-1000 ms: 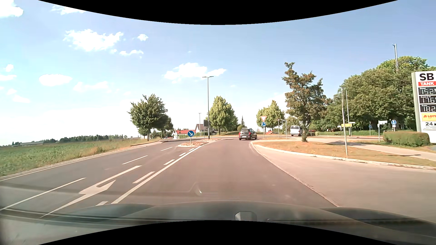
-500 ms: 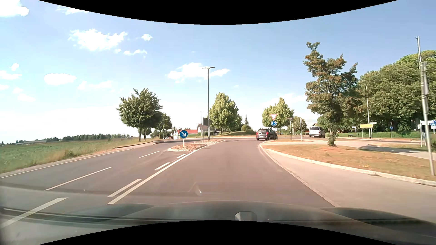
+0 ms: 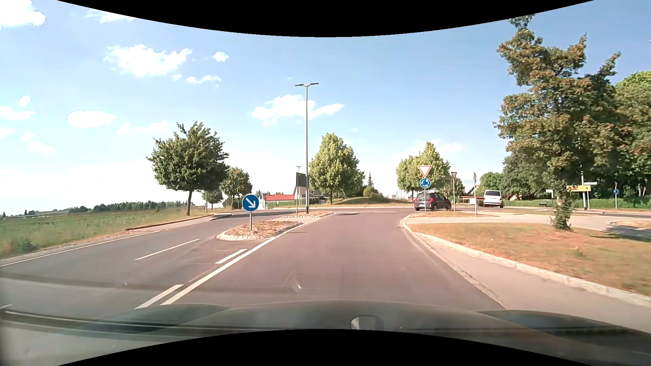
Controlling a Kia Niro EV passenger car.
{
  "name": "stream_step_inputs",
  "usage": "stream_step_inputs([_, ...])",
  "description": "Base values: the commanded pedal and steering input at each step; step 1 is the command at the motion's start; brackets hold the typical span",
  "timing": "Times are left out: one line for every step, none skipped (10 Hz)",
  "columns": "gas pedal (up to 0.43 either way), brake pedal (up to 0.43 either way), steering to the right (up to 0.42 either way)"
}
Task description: Follow the waypoints while adhering to traffic rules and regulations
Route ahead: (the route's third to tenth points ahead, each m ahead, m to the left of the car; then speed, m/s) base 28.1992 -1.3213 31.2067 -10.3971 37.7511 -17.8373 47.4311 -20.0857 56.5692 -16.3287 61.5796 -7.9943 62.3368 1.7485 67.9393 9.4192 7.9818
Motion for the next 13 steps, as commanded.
stream_step_inputs([0.000, 0.024, 0.003])
stream_step_inputs([0.000, 0.024, 0.005])
stream_step_inputs([0.000, 0.030, 0.009])
stream_step_inputs([0.000, 0.030, 0.011])
stream_step_inputs([0.000, 0.037, 0.012])
stream_step_inputs([0.000, 0.067, 0.014])
stream_step_inputs([0.000, 0.085, 0.017])
stream_step_inputs([0.000, 0.079, 0.020])
stream_step_inputs([0.000, 0.085, 0.021])
stream_step_inputs([0.000, 0.079, 0.025])
stream_step_inputs([0.000, 0.079, 0.030])
stream_step_inputs([0.000, 0.085, 0.037])
stream_step_inputs([0.000, 0.091, 0.043])
